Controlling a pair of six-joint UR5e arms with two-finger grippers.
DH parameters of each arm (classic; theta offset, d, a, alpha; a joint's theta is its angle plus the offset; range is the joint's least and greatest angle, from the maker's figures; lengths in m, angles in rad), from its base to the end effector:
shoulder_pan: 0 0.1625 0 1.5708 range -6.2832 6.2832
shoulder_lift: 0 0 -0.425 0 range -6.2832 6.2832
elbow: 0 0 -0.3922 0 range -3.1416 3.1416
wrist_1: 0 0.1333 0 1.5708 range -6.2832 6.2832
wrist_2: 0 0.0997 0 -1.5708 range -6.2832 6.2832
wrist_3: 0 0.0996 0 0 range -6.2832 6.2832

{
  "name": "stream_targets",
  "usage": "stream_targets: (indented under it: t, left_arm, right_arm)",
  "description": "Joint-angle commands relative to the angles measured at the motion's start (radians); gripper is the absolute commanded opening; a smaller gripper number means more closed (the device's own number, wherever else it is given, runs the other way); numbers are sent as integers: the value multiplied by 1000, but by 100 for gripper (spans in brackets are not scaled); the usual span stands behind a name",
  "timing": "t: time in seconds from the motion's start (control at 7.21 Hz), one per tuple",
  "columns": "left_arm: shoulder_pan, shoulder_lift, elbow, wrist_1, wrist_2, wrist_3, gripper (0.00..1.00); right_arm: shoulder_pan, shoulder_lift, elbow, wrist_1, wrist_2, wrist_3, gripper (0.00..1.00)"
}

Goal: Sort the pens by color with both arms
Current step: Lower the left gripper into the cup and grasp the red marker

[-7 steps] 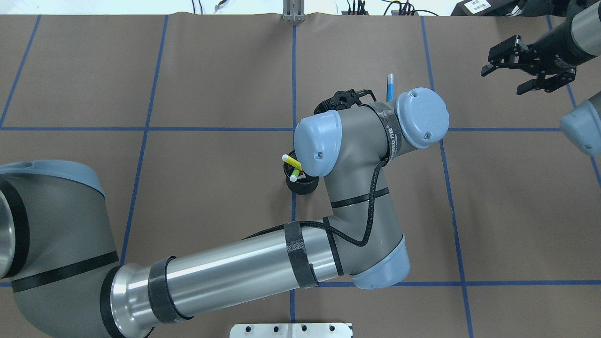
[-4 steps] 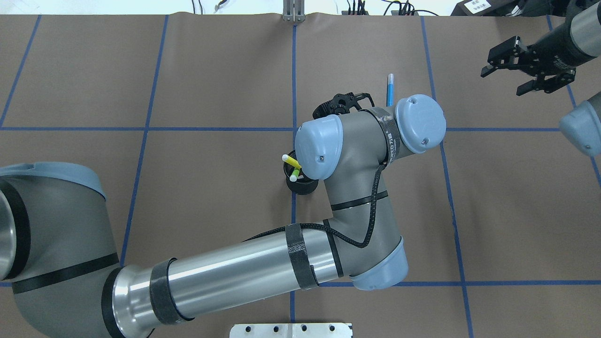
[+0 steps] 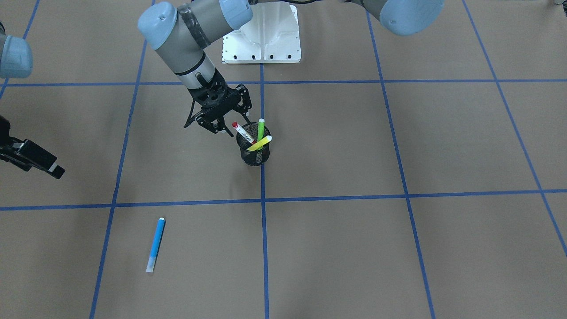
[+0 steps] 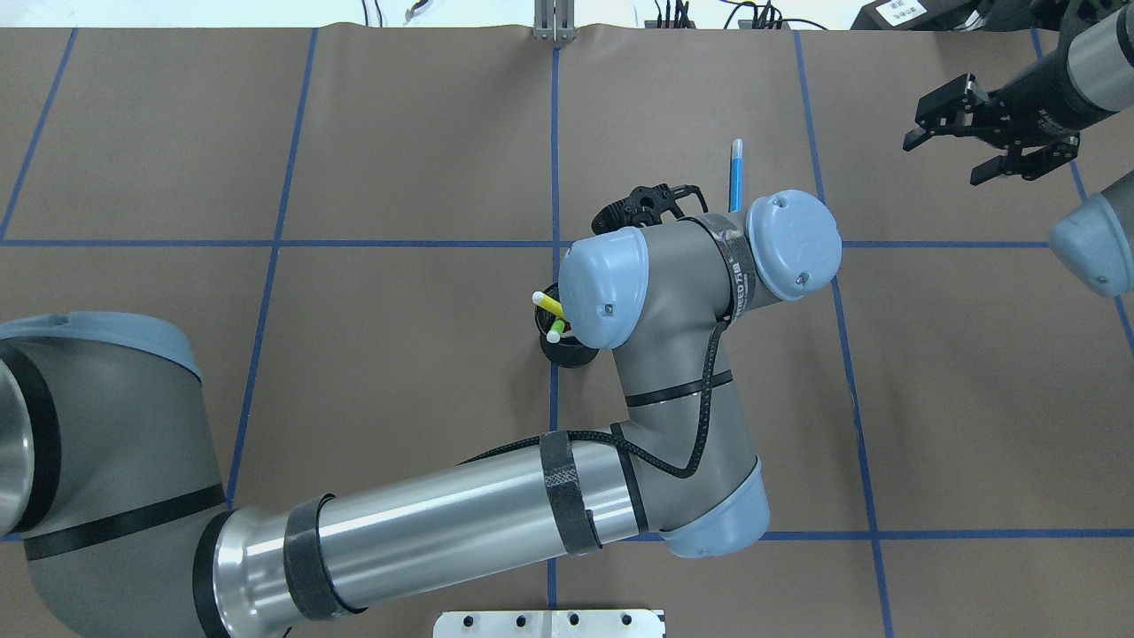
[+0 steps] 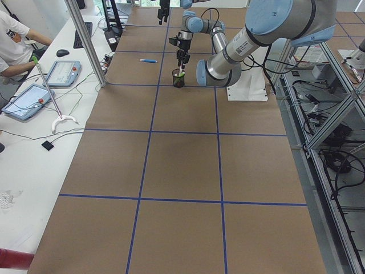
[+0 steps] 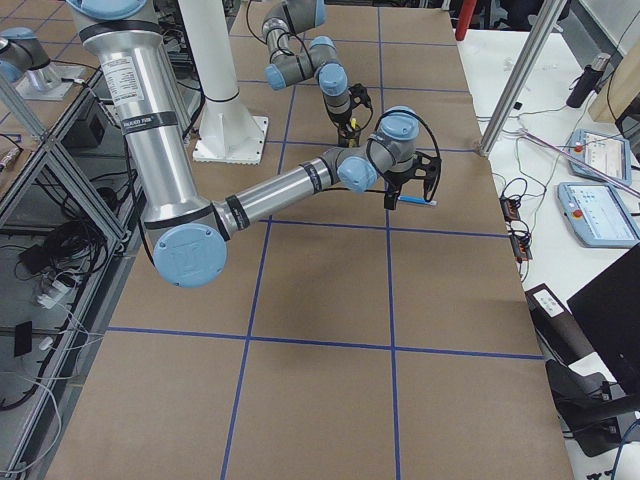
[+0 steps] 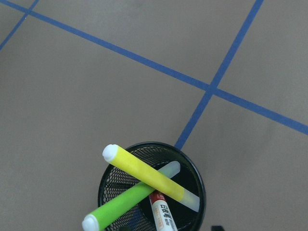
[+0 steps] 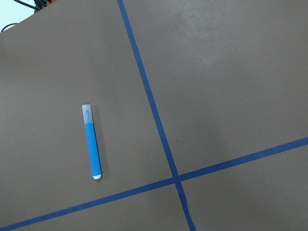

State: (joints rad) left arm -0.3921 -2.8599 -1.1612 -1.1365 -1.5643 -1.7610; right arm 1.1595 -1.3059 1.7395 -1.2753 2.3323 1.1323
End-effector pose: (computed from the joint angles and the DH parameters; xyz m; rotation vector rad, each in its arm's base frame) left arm 0.6799 -0.4261 0.0254 0.0520 0.4486 -0.5740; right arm -0.1765 -0.5662 0.3952 -0.0104 -1.0074 0.3822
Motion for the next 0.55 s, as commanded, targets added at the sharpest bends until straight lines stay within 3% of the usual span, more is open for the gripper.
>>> stream_targets:
  t: [0.0,0.14,0.28,0.42]
  left_arm:
    - [7,1,0,0,3,0,50]
    - [7,1,-2,1,3,0,28]
    - [7,1,-2,1,3,0,0]
    - [6,-1,-3,1,1,0,0]
  right_arm:
    - [-3,5,-8,1,1,1,100]
    - [-3,5,-6,1,-1,4,100]
    - [-3,5,-8,1,1,4,100]
    - [-3,5,-8,1,1,4,100]
